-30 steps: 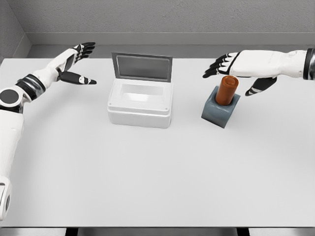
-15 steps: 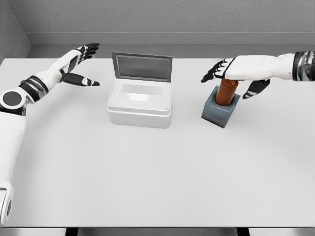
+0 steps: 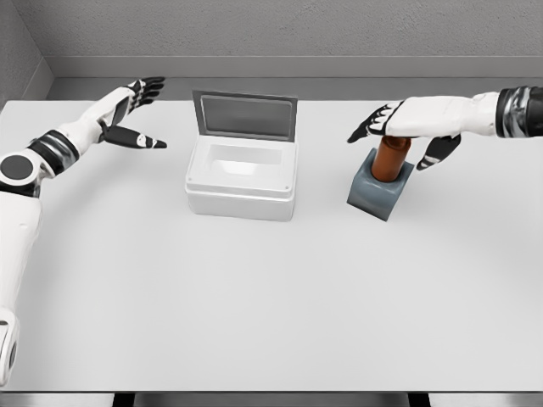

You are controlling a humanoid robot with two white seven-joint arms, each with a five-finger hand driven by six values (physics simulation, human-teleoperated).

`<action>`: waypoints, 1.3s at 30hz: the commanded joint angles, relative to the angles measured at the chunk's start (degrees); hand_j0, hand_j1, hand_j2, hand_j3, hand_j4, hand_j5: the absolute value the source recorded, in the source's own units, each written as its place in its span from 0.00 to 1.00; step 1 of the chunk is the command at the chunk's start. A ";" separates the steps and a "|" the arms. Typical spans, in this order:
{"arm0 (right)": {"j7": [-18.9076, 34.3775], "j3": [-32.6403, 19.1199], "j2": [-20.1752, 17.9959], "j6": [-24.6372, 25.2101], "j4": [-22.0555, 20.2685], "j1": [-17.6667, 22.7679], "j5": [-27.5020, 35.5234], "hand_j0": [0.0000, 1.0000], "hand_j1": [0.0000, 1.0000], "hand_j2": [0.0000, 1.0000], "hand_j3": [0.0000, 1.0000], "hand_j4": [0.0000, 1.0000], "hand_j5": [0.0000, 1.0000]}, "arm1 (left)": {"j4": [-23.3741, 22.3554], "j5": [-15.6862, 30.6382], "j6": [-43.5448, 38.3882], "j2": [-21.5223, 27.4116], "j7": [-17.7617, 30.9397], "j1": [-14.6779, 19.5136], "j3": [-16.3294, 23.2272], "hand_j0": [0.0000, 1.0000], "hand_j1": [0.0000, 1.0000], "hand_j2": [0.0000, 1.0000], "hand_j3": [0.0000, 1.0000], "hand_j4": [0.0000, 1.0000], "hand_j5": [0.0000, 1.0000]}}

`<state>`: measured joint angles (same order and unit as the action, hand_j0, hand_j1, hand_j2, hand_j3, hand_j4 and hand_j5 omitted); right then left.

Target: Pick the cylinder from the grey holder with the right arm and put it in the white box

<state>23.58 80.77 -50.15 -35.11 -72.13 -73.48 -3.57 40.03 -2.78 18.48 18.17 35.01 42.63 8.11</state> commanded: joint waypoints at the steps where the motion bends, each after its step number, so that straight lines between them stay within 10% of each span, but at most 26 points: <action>1: 0.59 -0.09 0.14 0.11 0.41 0.00 -0.12 0.87 0.87 0.87 0.87 0.87 0.87 | -0.48 0.41 -0.11 0.11 -0.01 0.00 0.24 1.00 1.00 1.00 1.00 1.00 1.00; 11: 0.94 -0.09 -0.12 0.11 -0.29 0.09 -0.29 0.45 0.45 0.45 0.45 0.45 0.45 | -2.59 0.67 -0.03 -0.68 -0.01 1.76 -0.02 1.00 1.00 1.00 1.00 1.00 1.00; 22: 2.17 -1.76 -2.05 0.11 -0.73 -0.35 -0.21 0.42 0.42 0.42 0.42 0.42 0.42 | -2.50 2.25 -0.03 -0.68 -0.01 2.02 0.59 1.00 1.00 1.00 1.00 1.00 1.00; 39: 4.28 -3.96 -0.21 0.11 -20.60 -4.22 -0.12 0.39 0.39 0.39 0.39 0.39 0.39 | -2.59 2.17 -0.03 -0.51 -0.01 2.55 4.46 1.00 1.00 1.00 1.00 1.00 1.00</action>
<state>27.90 76.88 -50.97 -35.17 -91.12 -77.96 -4.08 37.42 -1.00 18.54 17.62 35.01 45.09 12.58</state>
